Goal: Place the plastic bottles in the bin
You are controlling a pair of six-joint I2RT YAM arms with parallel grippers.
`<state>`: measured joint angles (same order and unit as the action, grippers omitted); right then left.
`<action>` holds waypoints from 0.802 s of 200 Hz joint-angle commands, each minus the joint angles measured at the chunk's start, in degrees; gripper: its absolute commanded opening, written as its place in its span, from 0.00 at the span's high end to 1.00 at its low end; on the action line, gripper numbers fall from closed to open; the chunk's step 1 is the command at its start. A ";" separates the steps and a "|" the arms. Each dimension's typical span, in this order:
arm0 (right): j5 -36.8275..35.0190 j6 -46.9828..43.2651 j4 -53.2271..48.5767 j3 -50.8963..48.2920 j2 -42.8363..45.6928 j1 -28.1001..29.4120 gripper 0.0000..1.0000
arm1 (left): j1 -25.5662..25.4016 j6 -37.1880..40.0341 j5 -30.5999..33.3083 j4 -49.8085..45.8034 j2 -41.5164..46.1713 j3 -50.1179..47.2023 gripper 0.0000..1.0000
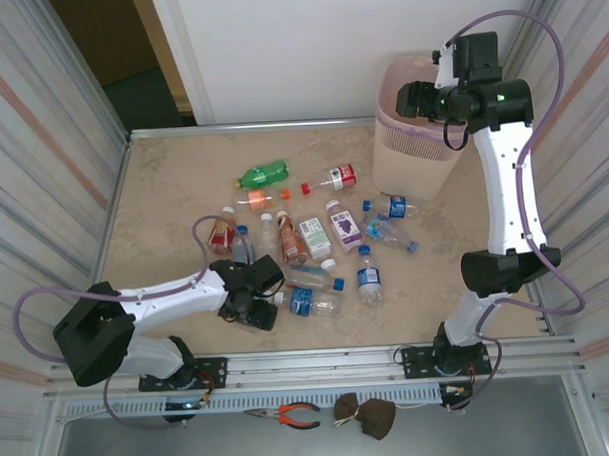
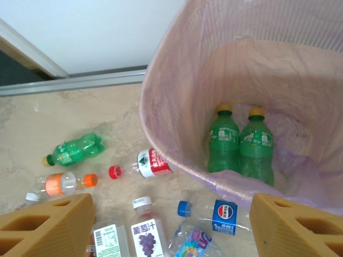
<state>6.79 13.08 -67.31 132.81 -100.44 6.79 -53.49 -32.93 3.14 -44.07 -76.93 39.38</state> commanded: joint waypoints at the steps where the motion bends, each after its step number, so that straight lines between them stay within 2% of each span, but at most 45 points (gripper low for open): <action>1: 1.56 1.31 0.86 -0.27 1.83 0.42 0.25 | -0.47 1.02 1.42 0.89 -0.51 -1.07 0.23; 26: 1.48 1.24 0.83 -0.20 1.92 0.44 0.25 | -0.42 0.94 1.46 1.19 -0.03 -1.58 0.31; 64: 1.83 1.40 0.86 -0.45 1.83 0.42 0.25 | -0.39 0.98 0.78 1.19 1.62 -1.94 0.36; 160: 3.90 2.20 2.14 -0.30 2.88 0.42 0.25 | -0.39 -0.86 2.02 -3.38 12.01 1.11 0.42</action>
<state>8.91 13.61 -66.59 132.53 -100.25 6.79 -53.49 -32.64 3.09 -43.92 -68.14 37.95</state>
